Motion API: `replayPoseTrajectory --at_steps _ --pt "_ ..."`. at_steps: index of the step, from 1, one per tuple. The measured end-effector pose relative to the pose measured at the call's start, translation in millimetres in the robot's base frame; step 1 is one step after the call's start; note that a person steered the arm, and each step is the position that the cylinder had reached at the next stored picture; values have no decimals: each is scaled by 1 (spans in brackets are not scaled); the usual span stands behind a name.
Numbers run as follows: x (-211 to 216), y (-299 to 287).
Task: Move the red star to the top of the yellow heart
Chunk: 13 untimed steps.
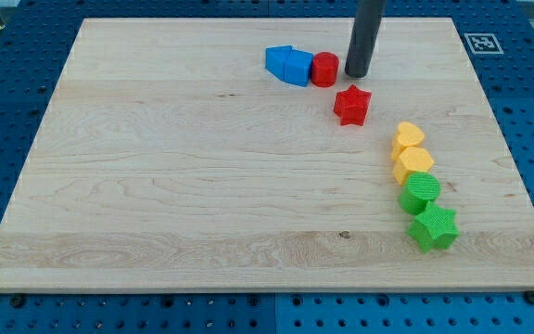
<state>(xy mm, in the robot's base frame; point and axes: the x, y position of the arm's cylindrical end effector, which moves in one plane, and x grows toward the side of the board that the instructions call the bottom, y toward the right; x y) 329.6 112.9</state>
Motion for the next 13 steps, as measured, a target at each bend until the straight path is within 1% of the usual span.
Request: replayPoseTrajectory --at_steps 1,3,5,6,7,8,9,10,11,12,13 --pt "24 -13" --pt "8 5" --pt "11 -10" --pt "32 -21" --pt "62 -31" --pt "66 -14" --pt "66 -38" --pt "89 -60" --pt "122 -54" --pt "117 -11" --pt "90 37"
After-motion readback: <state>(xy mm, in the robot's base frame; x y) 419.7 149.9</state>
